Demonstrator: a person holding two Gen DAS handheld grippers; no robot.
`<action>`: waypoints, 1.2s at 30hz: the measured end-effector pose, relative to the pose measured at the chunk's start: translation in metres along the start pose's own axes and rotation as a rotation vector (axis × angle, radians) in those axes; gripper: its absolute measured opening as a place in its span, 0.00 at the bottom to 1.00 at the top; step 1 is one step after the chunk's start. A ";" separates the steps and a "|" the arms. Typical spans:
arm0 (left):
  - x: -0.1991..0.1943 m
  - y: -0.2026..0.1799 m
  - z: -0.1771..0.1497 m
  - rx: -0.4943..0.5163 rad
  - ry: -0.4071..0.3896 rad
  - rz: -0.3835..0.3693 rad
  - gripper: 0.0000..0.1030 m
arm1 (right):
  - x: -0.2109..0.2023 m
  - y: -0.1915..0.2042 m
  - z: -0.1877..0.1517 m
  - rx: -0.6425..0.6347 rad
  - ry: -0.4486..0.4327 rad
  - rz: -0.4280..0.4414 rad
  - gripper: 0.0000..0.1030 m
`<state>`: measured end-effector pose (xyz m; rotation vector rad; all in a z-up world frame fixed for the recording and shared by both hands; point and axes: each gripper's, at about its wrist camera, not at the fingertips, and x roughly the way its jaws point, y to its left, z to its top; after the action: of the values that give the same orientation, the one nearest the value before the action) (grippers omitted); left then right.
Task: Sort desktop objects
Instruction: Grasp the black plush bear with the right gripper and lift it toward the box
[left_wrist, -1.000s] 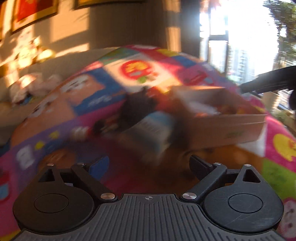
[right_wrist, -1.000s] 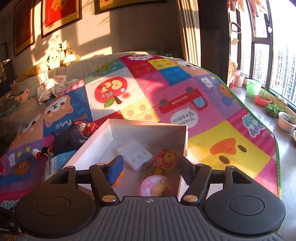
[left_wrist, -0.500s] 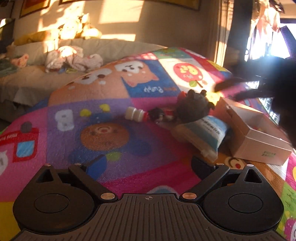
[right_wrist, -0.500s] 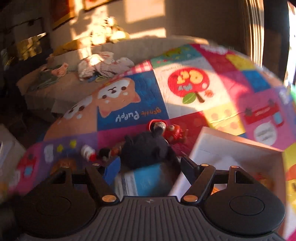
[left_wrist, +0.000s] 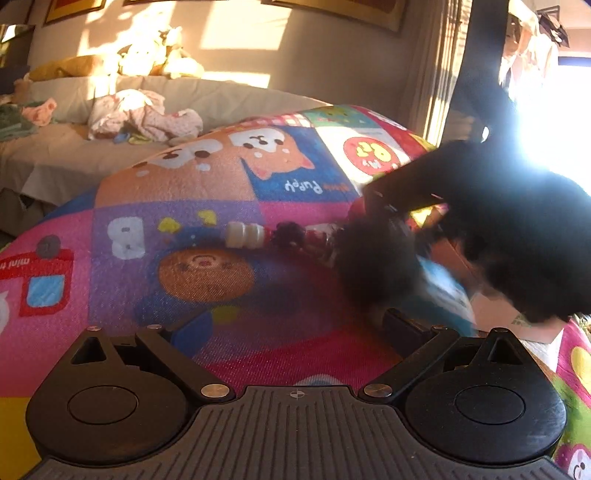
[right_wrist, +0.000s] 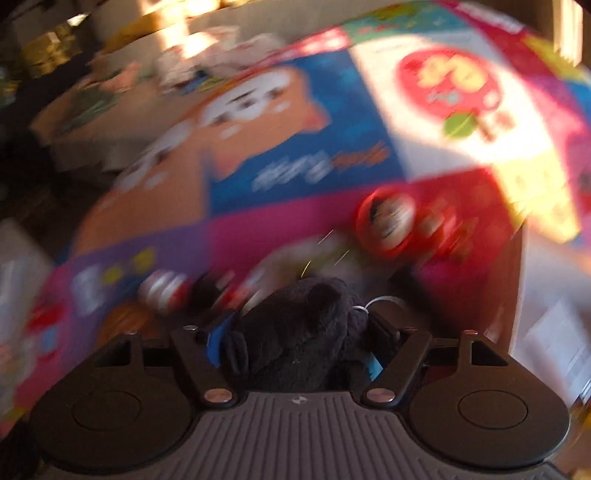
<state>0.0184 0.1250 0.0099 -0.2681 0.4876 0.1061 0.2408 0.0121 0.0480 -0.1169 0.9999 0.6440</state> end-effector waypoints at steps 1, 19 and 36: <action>0.000 0.000 0.000 0.001 -0.001 -0.002 0.98 | -0.007 0.003 -0.010 -0.001 0.022 0.041 0.69; 0.007 -0.003 0.001 0.007 0.042 0.051 0.99 | -0.175 -0.076 -0.196 0.131 -0.381 -0.150 0.68; 0.015 -0.093 0.029 0.036 0.192 -0.201 0.99 | -0.192 -0.107 -0.301 0.288 -0.642 -0.281 0.97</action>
<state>0.0594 0.0440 0.0486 -0.2919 0.6494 -0.1249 0.0043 -0.2736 0.0173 0.1934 0.4322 0.2418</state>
